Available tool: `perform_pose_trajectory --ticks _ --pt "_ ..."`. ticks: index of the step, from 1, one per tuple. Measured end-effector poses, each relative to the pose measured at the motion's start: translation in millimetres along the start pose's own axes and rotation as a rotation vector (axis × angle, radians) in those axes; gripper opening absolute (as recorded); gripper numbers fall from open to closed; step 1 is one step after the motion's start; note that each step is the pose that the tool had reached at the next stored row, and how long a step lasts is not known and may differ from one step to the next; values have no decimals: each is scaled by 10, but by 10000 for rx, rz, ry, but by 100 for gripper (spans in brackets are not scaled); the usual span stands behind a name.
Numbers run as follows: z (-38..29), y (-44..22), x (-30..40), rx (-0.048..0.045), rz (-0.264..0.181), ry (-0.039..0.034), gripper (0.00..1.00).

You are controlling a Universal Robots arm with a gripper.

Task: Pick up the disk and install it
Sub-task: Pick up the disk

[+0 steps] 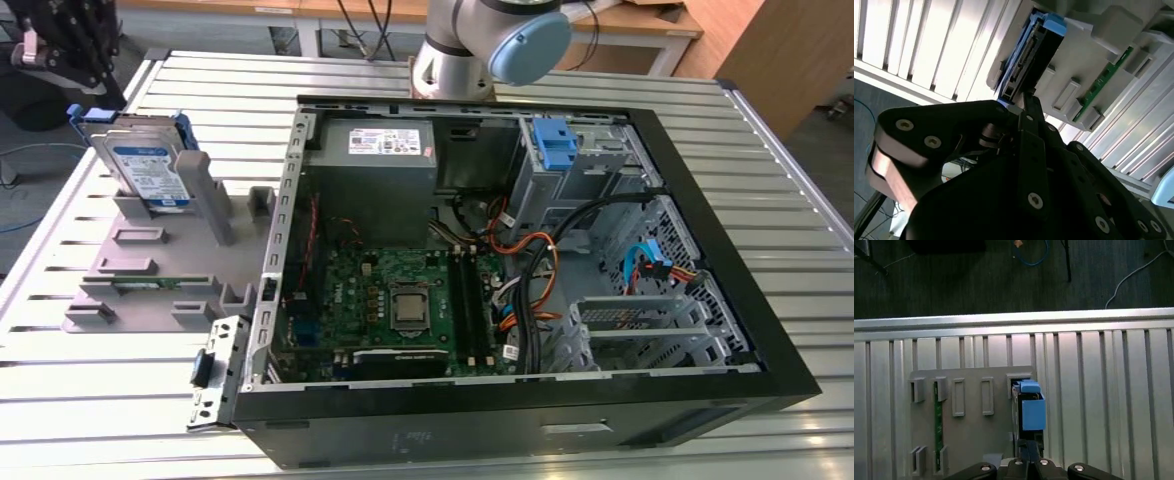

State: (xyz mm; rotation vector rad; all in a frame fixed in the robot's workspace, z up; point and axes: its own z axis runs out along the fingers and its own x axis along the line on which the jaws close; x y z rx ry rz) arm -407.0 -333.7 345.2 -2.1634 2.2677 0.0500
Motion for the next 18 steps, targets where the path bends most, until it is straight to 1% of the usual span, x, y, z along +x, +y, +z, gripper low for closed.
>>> perform_pose_trajectory --ticks 7,8,9,12,13,18 --pt "1 0 0 -35 -1280 23 11" --pt "1 0 0 -38 -1418 25 11" --pt "1 0 0 -39 -1455 26 11" --pt "2 0 0 -39 -1423 27 11" --pt "3 0 0 -37 -1324 25 11" --pt "18 0 0 -13 -534 1 11"
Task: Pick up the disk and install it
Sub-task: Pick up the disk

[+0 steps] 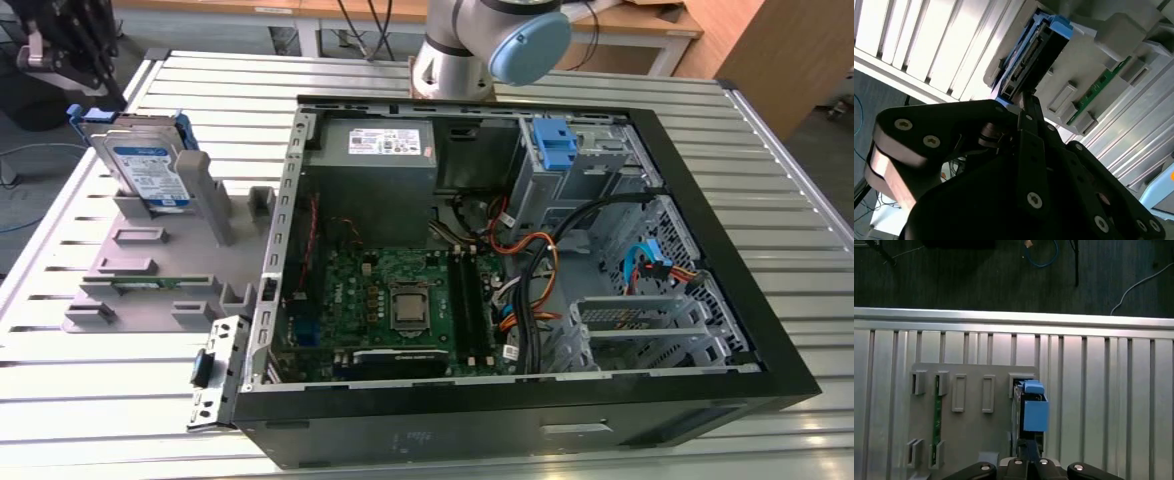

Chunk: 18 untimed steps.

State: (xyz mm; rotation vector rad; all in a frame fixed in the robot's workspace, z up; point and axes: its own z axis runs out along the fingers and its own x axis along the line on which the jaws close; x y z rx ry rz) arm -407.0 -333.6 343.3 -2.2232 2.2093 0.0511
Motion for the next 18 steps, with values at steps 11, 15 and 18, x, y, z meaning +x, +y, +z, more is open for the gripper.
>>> perform_pose_trajectory --ticks 11,15,18 --pt "16 -12 3 15 474 -48 11" --pt "28 -33 14 16 530 -51 11" --pt "46 -43 14 20 701 -57 11"
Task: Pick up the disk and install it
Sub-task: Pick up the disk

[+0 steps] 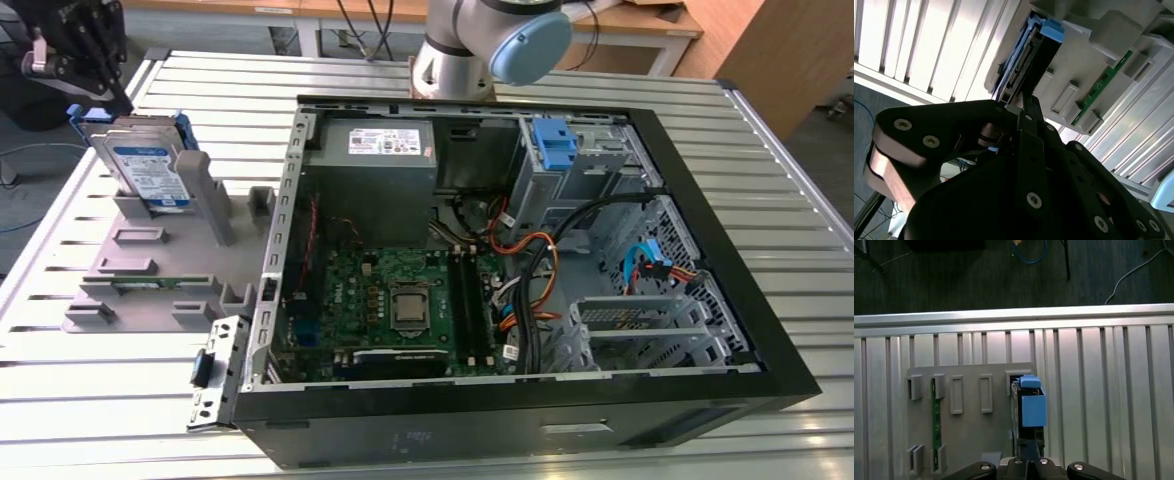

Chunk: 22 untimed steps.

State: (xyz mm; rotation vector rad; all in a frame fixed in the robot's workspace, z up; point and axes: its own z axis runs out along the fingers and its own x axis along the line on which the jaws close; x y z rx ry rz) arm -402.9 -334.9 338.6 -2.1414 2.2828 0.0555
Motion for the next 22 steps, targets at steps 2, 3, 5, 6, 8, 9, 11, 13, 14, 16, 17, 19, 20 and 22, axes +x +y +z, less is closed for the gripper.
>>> perform_pose_trajectory --ticks 2,3,5,6,8,9,11,13,14,16,17,19,20,22 --pt "5 -8 0 -3 15 -7 11" --pt "8 -17 0 -3 15 -11 11" --pt "15 -33 -1 -2 16 -16 11" --pt "19 -39 -2 -1 17 -18 11" --pt "30 -41 -2 0 19 -19 11" --pt "34 -42 -2 -2 19 -18 11" --pt "40 -43 -11 -3 17 -21 11" --pt "47 -41 -26 0 18 -26 11" --pt "49 -41 -32 0 17 -26 11" --pt "54 -41 -35 3 16 -28 11" --pt "53 -41 -35 2 16 -27 11" --pt "53 -40 -36 0 17 -26 11" --pt "54 -41 -36 1 17 -27 11" --pt "54 -41 -36 0 17 -26 11"
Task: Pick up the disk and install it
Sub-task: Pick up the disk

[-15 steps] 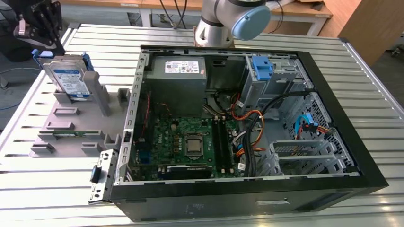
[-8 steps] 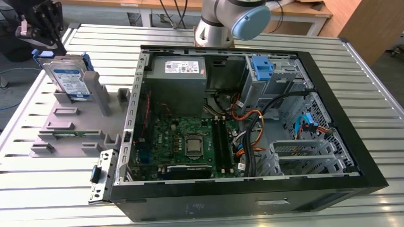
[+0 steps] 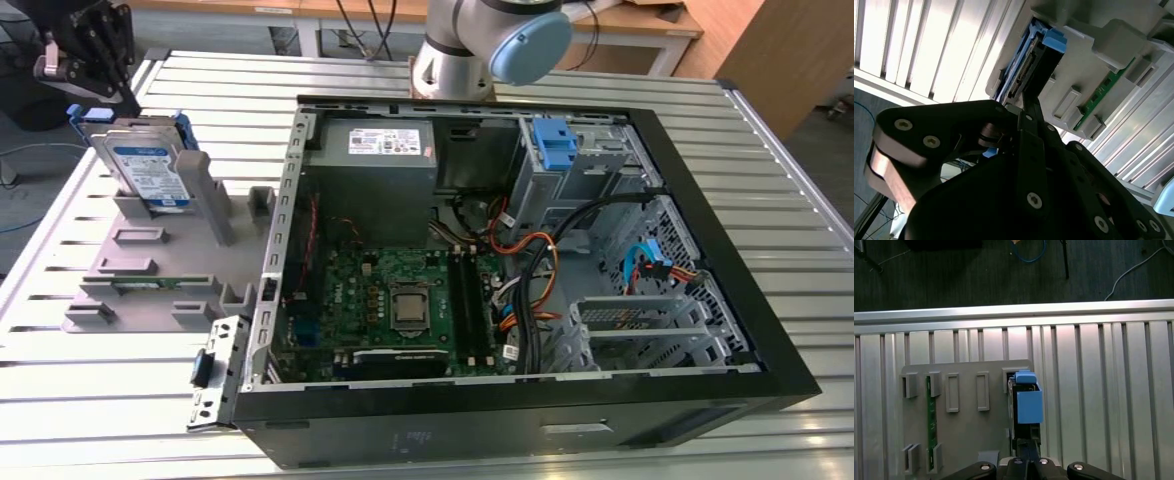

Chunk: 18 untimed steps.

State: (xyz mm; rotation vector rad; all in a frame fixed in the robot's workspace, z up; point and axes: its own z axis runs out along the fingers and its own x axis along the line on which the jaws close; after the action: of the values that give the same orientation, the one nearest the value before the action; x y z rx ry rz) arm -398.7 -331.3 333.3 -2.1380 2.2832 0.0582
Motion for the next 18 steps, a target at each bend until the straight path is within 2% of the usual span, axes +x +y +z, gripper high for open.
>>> perform_pose_trajectory --ticks 3,4,5,7,8,10,11,13,14,16,17,18 --pt "1 0 0 0 0 0 11" --pt "1 0 0 0 0 0 17" --pt "1 0 0 1 0 -1 17" --pt "2 0 0 1 0 -1 29" --pt "2 0 0 0 0 -1 29" --pt "2 0 0 1 0 -1 41" --pt "2 0 0 1 0 -1 41" --pt "2 0 0 1 0 -3 52" --pt "2 0 0 0 0 -3 52" --pt "2 0 0 1 0 -4 64" --pt "2 0 0 1 0 -4 64" --pt "2 0 0 1 0 -4 70"
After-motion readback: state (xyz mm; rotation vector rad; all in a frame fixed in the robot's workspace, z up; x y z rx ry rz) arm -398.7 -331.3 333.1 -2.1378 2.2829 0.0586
